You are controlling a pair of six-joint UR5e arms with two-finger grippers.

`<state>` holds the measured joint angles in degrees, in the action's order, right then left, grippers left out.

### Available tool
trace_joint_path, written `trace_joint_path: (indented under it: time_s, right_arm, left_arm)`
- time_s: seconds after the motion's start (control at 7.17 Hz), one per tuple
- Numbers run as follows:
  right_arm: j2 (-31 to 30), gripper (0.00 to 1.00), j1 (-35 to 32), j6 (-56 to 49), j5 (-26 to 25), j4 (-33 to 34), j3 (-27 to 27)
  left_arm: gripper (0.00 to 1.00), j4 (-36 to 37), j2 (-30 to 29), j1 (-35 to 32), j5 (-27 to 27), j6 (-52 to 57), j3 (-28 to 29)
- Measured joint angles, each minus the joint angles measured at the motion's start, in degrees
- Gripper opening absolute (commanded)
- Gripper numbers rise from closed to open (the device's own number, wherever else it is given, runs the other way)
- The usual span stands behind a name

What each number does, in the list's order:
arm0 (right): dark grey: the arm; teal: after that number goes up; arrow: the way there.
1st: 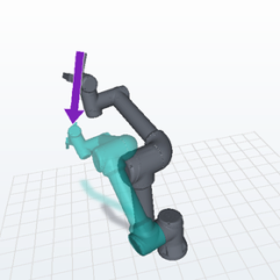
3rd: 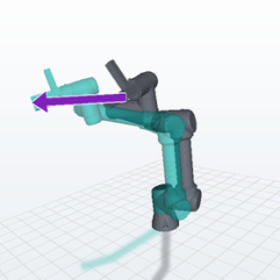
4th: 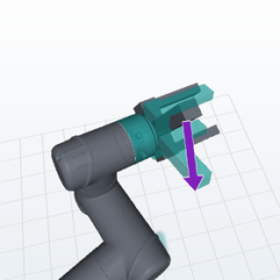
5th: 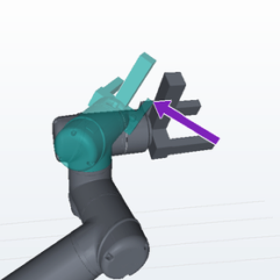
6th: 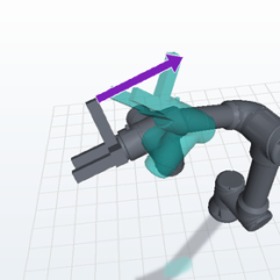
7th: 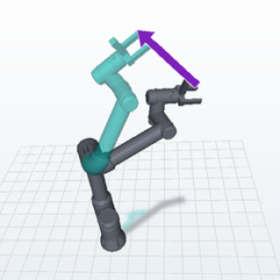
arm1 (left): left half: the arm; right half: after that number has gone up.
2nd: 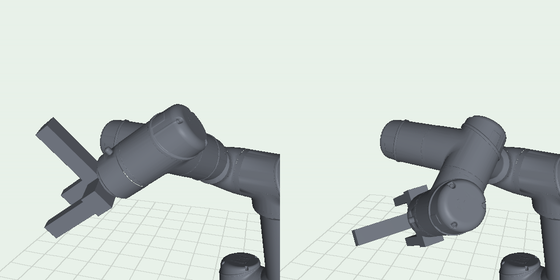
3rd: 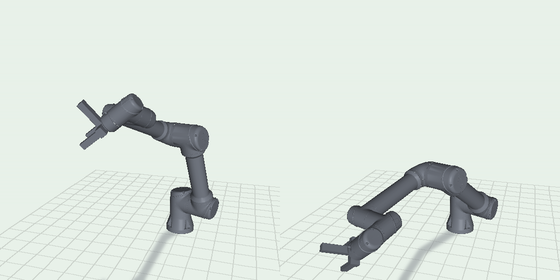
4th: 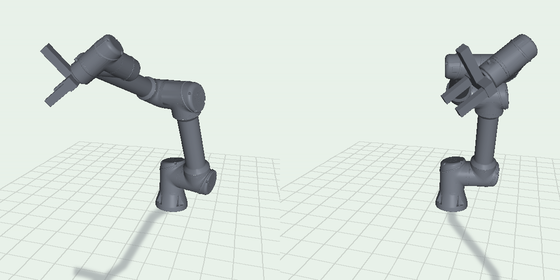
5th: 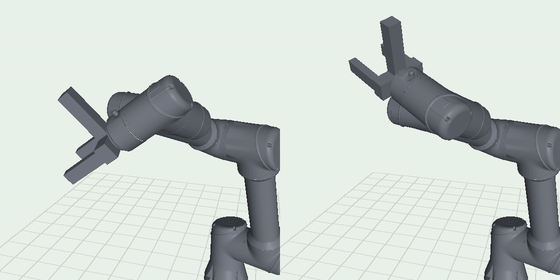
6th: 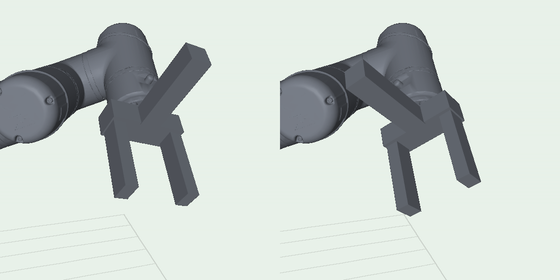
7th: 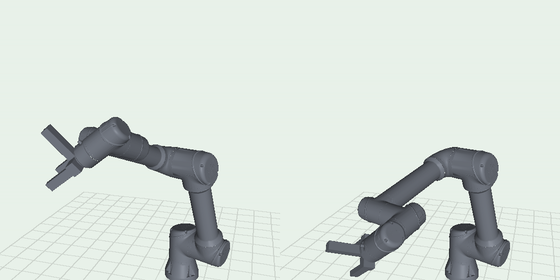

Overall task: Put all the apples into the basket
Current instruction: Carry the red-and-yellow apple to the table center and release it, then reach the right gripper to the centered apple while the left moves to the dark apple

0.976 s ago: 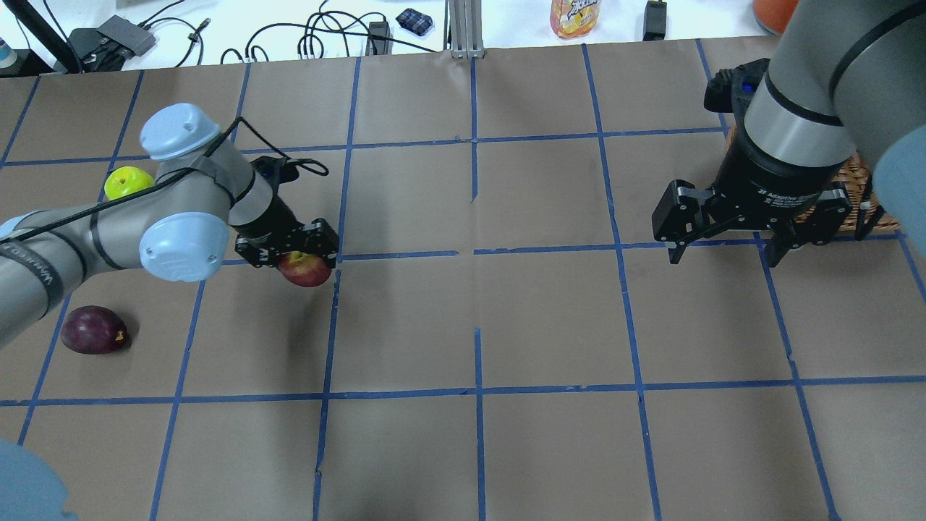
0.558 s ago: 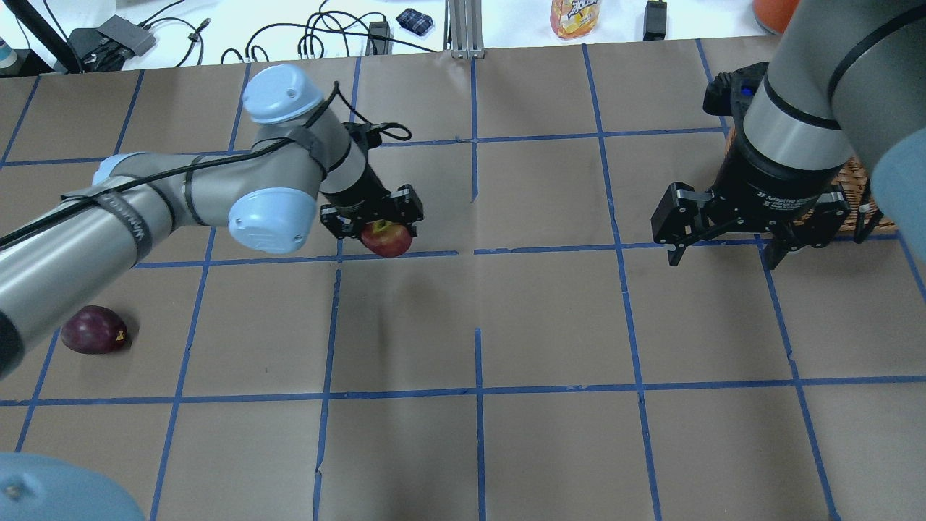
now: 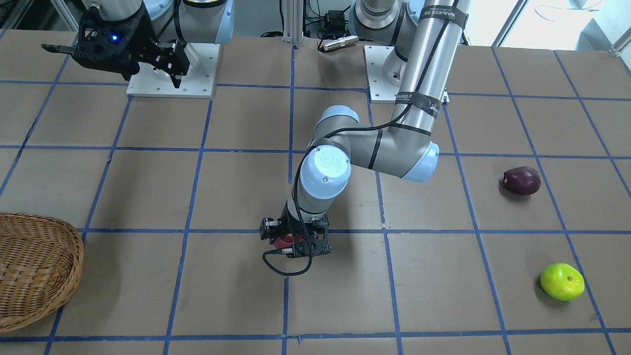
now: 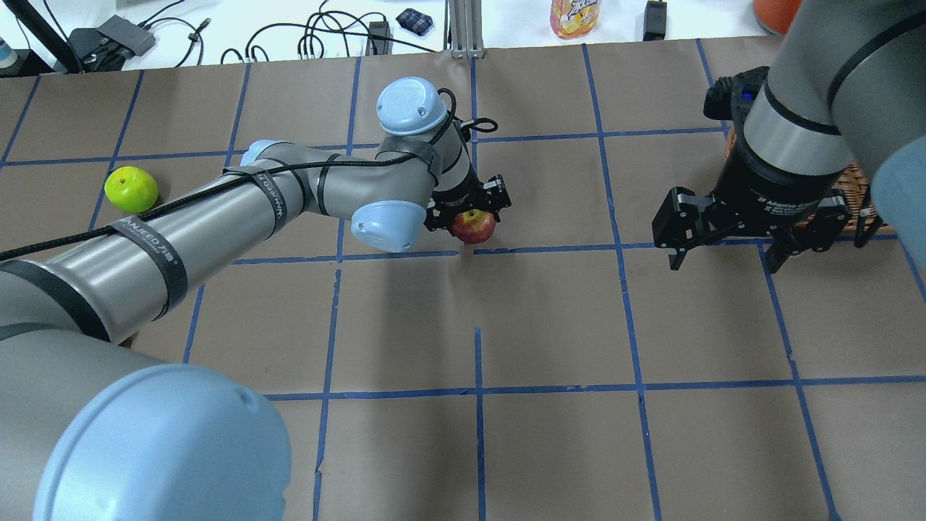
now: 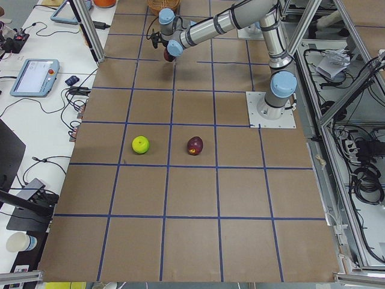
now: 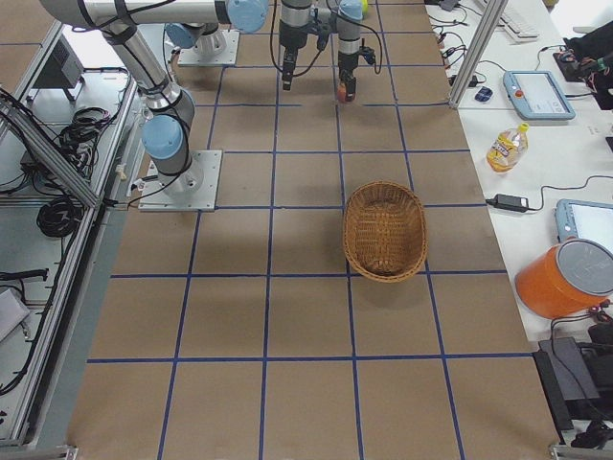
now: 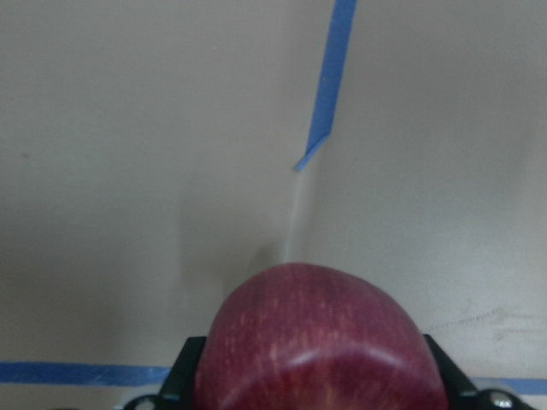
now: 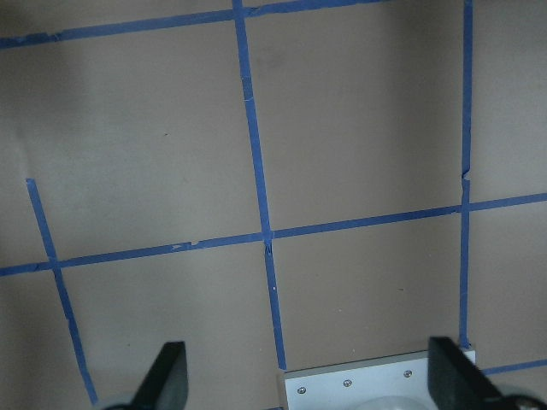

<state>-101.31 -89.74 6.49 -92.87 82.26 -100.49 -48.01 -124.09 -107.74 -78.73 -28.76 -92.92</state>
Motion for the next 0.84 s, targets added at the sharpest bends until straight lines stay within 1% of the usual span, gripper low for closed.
trace_joint_path:
  time_s: [0.14, 0.42, 0.56, 0.7, 0.84]
  right_arm:
    - [-0.23, 1.0, 0.0, 0.01, -0.02, 0.08, -0.48]
    - [-0.64, 1.0, 0.0, 0.05, 0.04, 0.33, -1.43]
    - [-0.55, 1.0, 0.0, 0.12, 0.35, 1.05, -1.66]
    - [0.13, 1.0, -0.02, 0.13, 0.7, 3.13, -1.76]
    - [1.84, 1.0, -0.17, 0.25, 1.26, 6.75, -1.53]
  left_arm:
    - [1.0, 0.08, -0.08, -0.52, -0.21, -0.6, 0.16]
    - [1.0, -1.05, 3.27, -0.04, -1.3, 1.87, 0.89]
    - [1.0, -3.76, 6.21, 2.11, -1.6, 5.7, 1.07]
    - [1.0, -8.45, 9.8, 5.45, -1.82, 11.82, 1.11]
    - [1.0, -14.54, 13.88, 9.65, -3.66, 19.48, 0.84]
